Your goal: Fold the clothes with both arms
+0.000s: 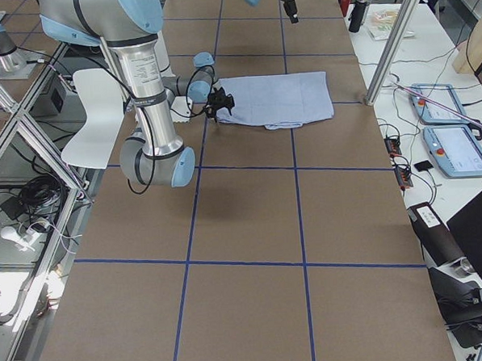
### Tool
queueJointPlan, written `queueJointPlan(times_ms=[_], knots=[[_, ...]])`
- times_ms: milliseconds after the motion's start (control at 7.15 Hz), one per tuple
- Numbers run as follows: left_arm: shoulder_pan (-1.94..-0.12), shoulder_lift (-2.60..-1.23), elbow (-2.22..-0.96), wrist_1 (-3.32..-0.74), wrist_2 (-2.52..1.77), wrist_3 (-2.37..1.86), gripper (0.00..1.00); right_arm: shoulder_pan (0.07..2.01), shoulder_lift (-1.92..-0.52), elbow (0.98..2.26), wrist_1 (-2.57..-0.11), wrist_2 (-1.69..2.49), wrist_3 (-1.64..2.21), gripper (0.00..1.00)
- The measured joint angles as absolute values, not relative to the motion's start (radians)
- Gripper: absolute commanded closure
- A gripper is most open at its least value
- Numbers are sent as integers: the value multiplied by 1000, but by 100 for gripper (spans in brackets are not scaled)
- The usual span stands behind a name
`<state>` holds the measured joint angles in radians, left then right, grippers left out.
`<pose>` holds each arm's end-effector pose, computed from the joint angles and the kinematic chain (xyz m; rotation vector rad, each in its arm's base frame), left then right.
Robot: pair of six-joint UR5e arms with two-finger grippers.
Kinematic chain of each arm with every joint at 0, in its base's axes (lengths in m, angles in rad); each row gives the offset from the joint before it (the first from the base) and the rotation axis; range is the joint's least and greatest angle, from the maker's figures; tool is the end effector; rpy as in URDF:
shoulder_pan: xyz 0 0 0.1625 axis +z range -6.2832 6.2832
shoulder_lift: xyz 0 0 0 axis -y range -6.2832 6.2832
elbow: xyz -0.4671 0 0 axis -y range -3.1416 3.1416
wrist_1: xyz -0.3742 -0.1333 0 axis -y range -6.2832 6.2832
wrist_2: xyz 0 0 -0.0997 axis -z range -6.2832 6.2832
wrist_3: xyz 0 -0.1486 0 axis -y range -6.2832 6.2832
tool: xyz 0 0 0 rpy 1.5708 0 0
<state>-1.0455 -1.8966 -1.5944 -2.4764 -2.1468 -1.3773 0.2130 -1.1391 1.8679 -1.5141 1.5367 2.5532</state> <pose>0.2809 -0.5891 0.4209 0.3023 1.2810 -0.3655 -0.6062 -0.2727 0.3720 -0.2809 -0.7851 1.1435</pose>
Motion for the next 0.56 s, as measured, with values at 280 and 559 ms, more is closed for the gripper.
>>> queueJointPlan(times_ms=[280, 559], knots=[[-1047, -1896, -1596, -2476, -2147, -1377, 34, 214, -1137, 1862, -1514, 1534, 2551, 69], [-1048, -1896, -1598, -2476, -2148, -1378, 34, 215, -1135, 1858, -1512, 1531, 2551, 100]])
